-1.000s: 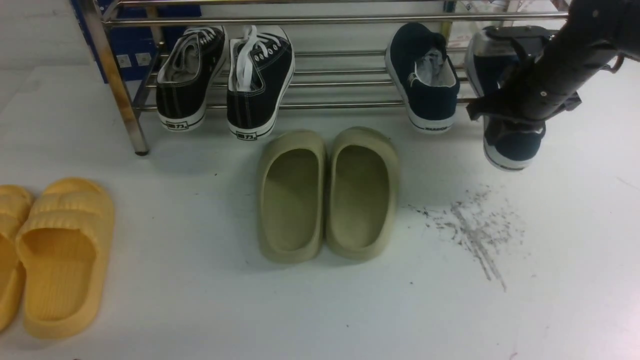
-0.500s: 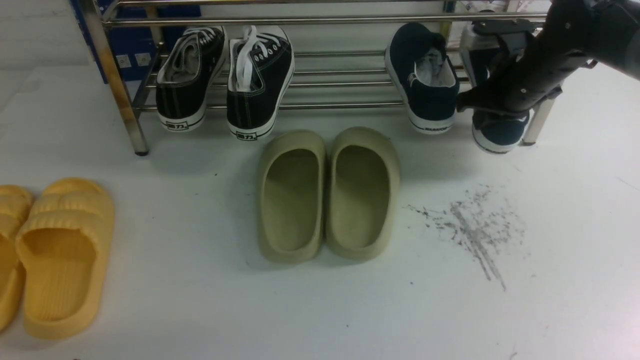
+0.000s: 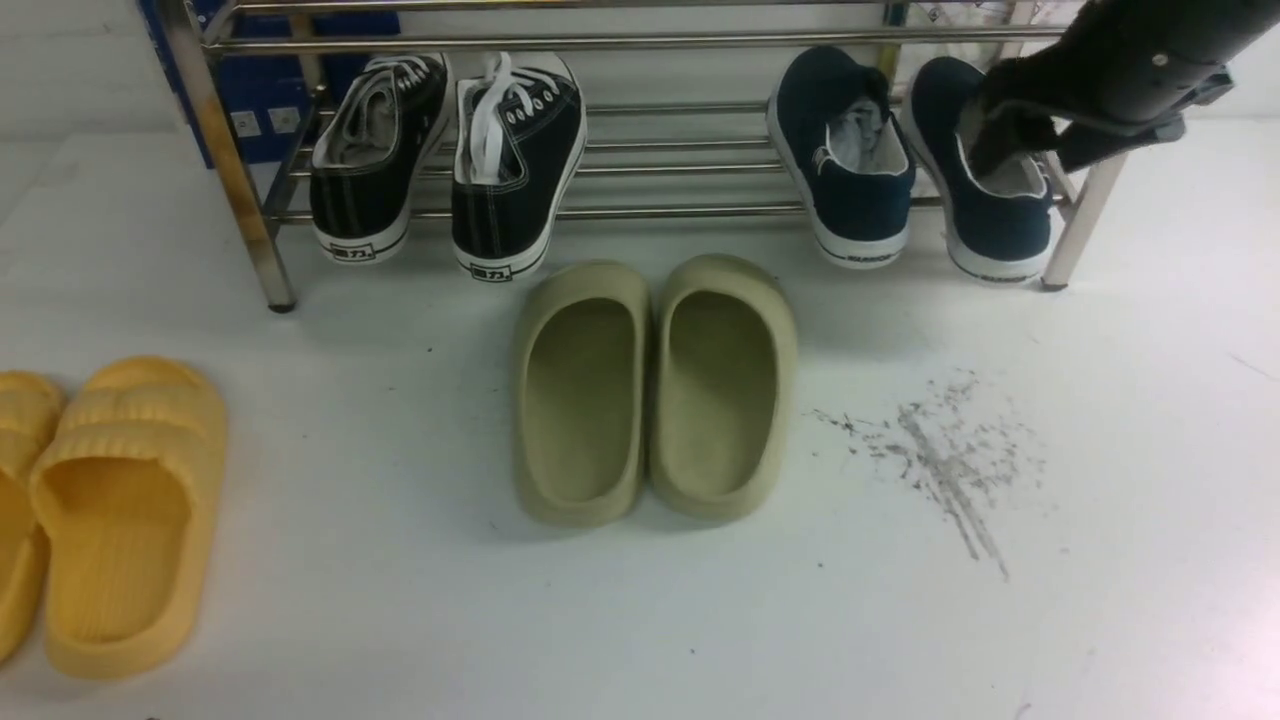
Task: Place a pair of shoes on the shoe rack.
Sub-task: Use the right arm to put a shoe into the shoe rack
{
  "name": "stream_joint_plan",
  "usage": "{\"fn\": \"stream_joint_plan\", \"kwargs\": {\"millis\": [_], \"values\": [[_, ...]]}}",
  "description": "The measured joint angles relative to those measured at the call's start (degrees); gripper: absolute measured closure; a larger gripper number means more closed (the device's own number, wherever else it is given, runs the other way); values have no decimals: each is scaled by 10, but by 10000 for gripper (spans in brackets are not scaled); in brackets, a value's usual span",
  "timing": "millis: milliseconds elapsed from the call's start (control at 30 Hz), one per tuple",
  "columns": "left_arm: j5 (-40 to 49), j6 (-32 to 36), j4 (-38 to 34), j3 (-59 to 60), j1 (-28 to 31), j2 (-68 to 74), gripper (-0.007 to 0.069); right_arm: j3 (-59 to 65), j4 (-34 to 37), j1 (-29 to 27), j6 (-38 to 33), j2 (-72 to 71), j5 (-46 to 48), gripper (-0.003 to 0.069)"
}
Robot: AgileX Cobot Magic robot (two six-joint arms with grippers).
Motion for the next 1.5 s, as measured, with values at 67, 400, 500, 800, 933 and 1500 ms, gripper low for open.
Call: {"fn": "stream_joint_plan", "kwargs": {"millis": [67, 400, 500, 800, 933, 1500], "values": [[0, 0, 0, 0, 0, 0, 387, 15, 0, 0, 1, -1, 28, 273], [0, 0, 0, 0, 0, 0, 387, 78, -44, 0, 3, 85, -60, 662], [0, 0, 0, 0, 0, 0, 387, 78, -57, 0, 25, 99, -132, 662], [0, 0, 0, 0, 0, 0, 387, 78, -64, 0, 60, 100, -169, 661], [0, 0, 0, 0, 0, 0, 387, 78, -64, 0, 62, 100, -174, 661], [0, 0, 0, 0, 0, 0, 387, 77, -62, 0, 75, 74, -116, 647]]}}
